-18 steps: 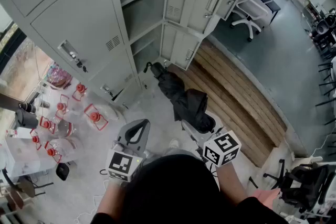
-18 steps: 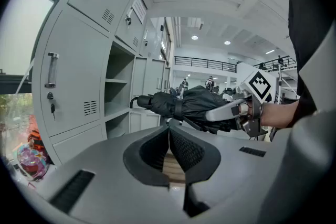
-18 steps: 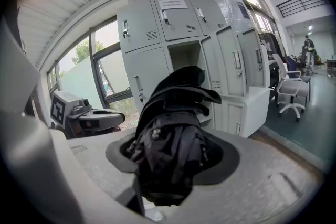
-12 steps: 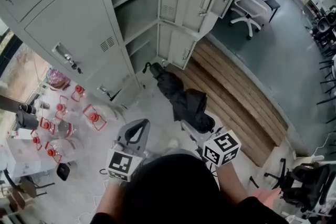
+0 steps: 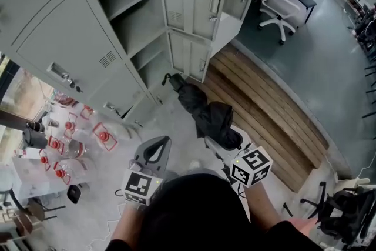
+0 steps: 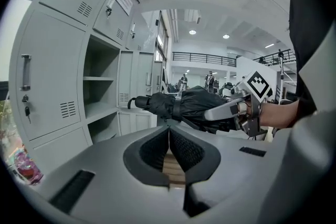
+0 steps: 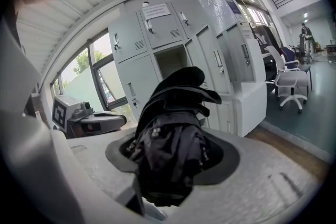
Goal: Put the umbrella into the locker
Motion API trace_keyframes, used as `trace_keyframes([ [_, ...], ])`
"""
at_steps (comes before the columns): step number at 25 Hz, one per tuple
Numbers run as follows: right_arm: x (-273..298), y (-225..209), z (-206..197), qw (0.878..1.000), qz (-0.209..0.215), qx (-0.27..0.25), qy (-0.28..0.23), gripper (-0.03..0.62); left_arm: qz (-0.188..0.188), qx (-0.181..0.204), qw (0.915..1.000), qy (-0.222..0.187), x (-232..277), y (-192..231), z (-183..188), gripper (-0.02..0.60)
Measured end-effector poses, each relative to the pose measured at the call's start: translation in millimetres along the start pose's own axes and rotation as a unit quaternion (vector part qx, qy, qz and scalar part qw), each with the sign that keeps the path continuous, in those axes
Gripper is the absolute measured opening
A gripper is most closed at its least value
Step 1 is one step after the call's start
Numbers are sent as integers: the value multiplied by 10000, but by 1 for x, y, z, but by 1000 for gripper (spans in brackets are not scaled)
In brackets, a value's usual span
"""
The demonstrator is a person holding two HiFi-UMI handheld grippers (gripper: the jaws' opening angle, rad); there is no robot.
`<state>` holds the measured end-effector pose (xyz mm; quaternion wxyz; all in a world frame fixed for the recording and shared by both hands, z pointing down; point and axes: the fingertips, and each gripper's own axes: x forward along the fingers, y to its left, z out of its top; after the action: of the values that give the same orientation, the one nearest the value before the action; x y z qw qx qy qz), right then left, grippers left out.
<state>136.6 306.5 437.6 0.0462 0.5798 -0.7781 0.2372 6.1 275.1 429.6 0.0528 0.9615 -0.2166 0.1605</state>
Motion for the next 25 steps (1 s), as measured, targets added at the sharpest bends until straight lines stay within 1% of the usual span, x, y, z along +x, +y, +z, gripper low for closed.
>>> trace_keyframes([
  [5, 2, -20, -1, 9996, 70, 267, -59, 244, 117, -16, 9999, 66, 16, 1, 0, 10],
  [9, 15, -25, 6, 9994, 120, 298, -108, 244, 130, -4, 9999, 83, 27, 19, 2, 9],
  [13, 35, -31, 13, 9993, 63, 350, -103, 244, 174, -143, 9997, 67, 40, 44, 11, 9],
  [17, 65, -35, 26, 9993, -56, 363, -87, 244, -47, -53, 10000, 41, 52, 73, 10, 10],
  [25, 140, -24, 61, 9990, -256, 339, -126, 244, -423, 57, 9991, -51, 73, 151, 20, 9],
])
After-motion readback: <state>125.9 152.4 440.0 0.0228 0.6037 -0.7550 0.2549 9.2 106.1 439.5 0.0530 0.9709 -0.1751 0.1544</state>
